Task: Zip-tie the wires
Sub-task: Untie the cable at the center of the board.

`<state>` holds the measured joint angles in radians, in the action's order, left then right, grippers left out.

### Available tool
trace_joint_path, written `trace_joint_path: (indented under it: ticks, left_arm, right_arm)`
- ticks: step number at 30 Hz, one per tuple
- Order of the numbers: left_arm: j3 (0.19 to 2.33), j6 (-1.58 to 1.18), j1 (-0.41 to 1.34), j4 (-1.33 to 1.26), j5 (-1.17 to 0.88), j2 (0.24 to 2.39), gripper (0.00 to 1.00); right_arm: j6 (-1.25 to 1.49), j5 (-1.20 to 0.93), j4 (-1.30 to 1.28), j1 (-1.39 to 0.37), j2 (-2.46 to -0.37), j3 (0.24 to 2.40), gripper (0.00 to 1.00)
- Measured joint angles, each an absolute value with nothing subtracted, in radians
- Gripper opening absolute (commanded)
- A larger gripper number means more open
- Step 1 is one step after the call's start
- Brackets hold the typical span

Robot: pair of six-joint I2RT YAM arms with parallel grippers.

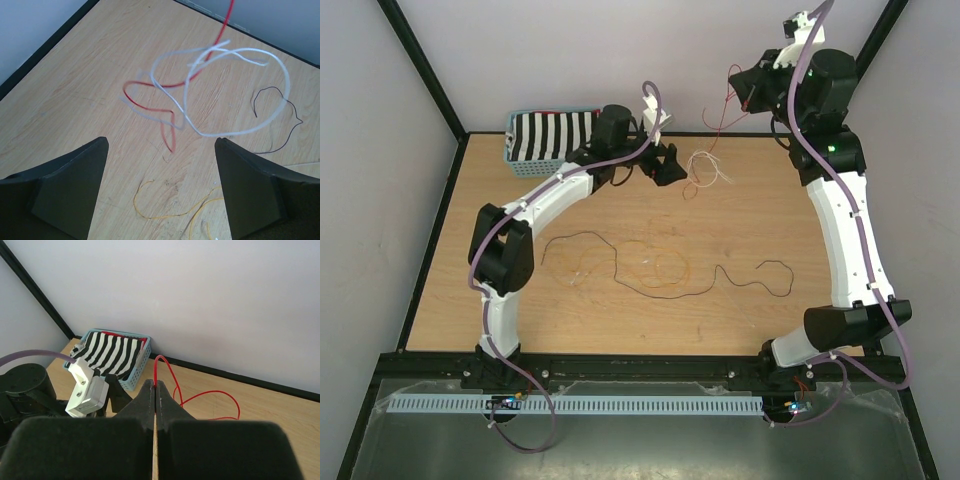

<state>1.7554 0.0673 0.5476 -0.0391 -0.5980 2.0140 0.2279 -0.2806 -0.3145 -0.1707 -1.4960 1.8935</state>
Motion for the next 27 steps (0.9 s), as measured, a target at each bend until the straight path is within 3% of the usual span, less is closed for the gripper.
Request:
trace_joint_path:
  ticks: [3, 8, 16, 27]
  left_arm:
    - [1.761, 0.052, 0.552, -0.039, -0.603, 2.017, 0.85]
    - [1.805, 0.018, 0.573, -0.049, -0.626, 2.053, 0.67]
    - [1.819, -0.013, 0.609, -0.059, -0.652, 2.078, 0.03]
    - [1.819, -0.060, 0.564, -0.069, -0.624, 2.109, 0.00]
  right_arm:
    - [0.234, -0.282, -0.315, -0.171, -1.496, 1.893, 0.00]
    - [0.247, -0.288, -0.315, -0.171, -1.496, 1.893, 0.00]
    - [0.248, -0.283, -0.315, -0.171, -1.488, 1.890, 0.00]
    - [0.216, -0.184, -0.321, -0.171, -1.444, 1.869, 0.00]
